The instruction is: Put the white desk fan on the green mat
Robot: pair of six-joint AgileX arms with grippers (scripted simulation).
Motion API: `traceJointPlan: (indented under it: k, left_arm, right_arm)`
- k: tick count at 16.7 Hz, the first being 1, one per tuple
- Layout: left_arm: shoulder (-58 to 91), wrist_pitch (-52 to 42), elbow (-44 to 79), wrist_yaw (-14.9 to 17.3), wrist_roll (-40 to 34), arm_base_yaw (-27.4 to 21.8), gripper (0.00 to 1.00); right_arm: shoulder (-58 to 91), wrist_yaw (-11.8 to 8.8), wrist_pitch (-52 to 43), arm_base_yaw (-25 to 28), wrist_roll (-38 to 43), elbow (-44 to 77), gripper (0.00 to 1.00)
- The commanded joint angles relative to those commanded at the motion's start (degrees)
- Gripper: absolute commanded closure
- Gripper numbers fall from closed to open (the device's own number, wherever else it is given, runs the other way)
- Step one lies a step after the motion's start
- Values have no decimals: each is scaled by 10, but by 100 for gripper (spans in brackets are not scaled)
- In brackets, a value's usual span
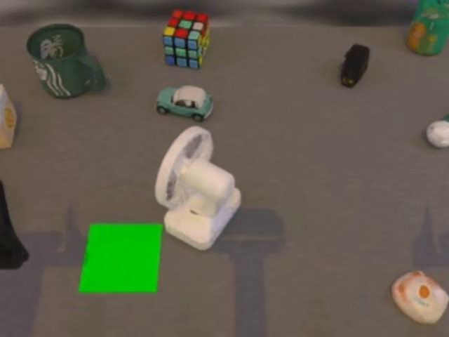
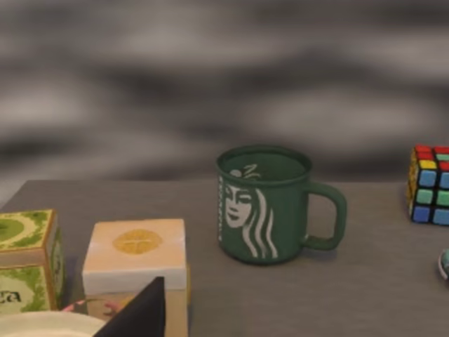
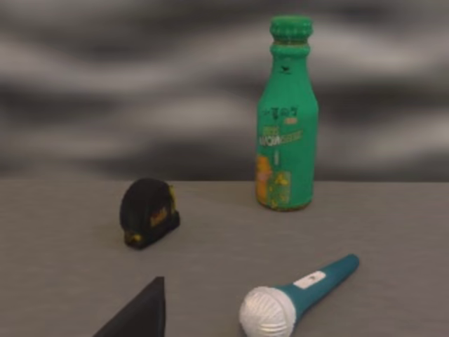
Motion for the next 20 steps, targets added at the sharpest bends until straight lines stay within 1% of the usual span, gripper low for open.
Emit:
traceJointPlan:
  k: [4, 8, 11, 14, 20]
  left_arm:
    - [17, -16, 15, 4, 3, -8, 0]
    - [119, -109, 103, 18, 16, -51, 0]
    - [247, -218, 210, 28, 29, -97, 0]
    - [401, -346, 340, 33, 40, -147, 0]
    - [744, -608, 642, 29, 50, -237, 0]
  right_arm:
    - [0, 0, 0, 0, 0, 0, 0]
    - [0, 0, 0, 0, 0, 0, 0]
    - [0, 0, 0, 0, 0, 0, 0]
    - [0, 0, 0, 0, 0, 0, 0]
    - [0, 0, 0, 0, 0, 0, 0]
